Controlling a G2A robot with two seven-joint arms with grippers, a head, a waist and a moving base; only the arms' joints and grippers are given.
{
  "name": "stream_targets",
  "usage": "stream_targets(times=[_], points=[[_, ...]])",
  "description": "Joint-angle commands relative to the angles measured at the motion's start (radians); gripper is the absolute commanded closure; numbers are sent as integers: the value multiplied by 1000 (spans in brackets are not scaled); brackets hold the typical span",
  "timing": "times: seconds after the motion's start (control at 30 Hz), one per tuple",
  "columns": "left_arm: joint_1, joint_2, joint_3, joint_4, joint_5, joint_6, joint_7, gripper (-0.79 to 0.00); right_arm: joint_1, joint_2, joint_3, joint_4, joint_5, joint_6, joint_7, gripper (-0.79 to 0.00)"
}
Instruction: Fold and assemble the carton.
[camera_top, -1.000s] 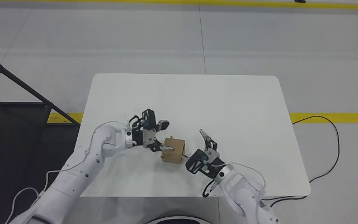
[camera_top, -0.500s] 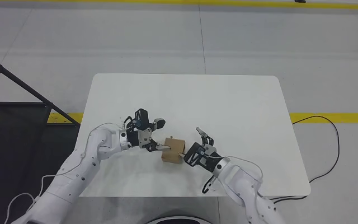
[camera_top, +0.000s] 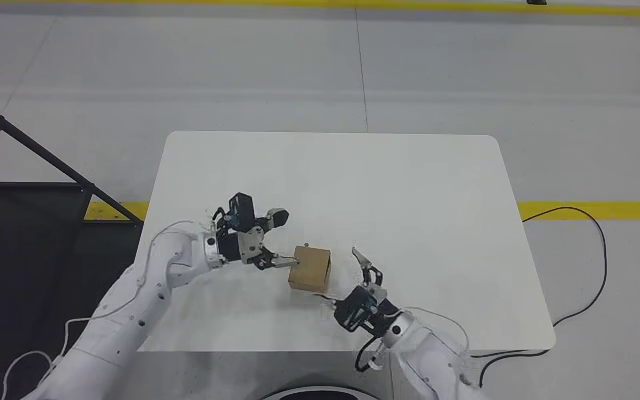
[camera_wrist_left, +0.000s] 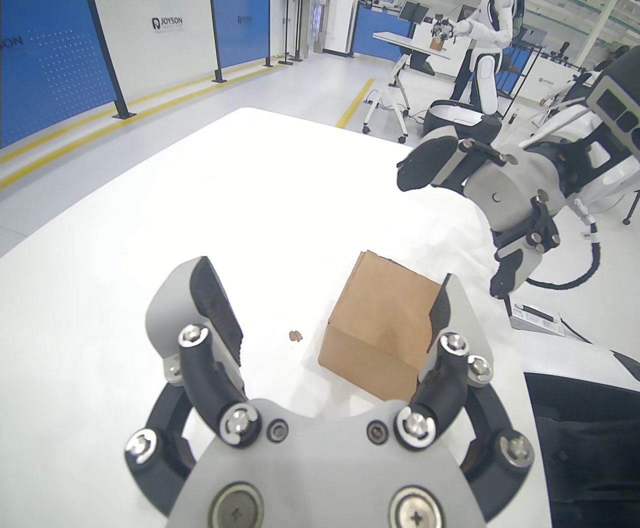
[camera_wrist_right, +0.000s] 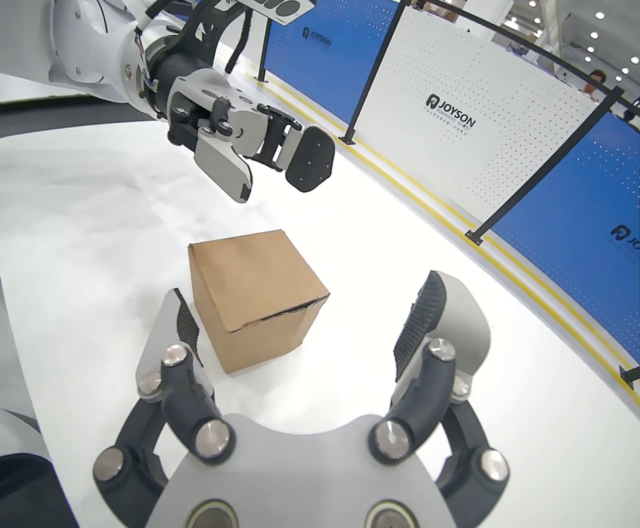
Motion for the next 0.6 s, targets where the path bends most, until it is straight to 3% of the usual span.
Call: stream_targets(times=[0.0, 0.23, 0.37, 0.57], points=[[4, 5, -9, 5, 28, 0, -2, -785, -5, -3, -13, 25, 8, 38, -37, -785], [43, 26, -56, -1, 183, 12, 20, -785, 7, -10, -35, 47, 18, 73, -49, -785], [90, 42, -67, -40, 353, 69, 27, -785, 7, -10, -35, 47, 18, 73, -49, -785], [130, 48, -54, -61, 436, 98, 120, -785, 4, -10, -34, 48, 28, 77, -53, -785]])
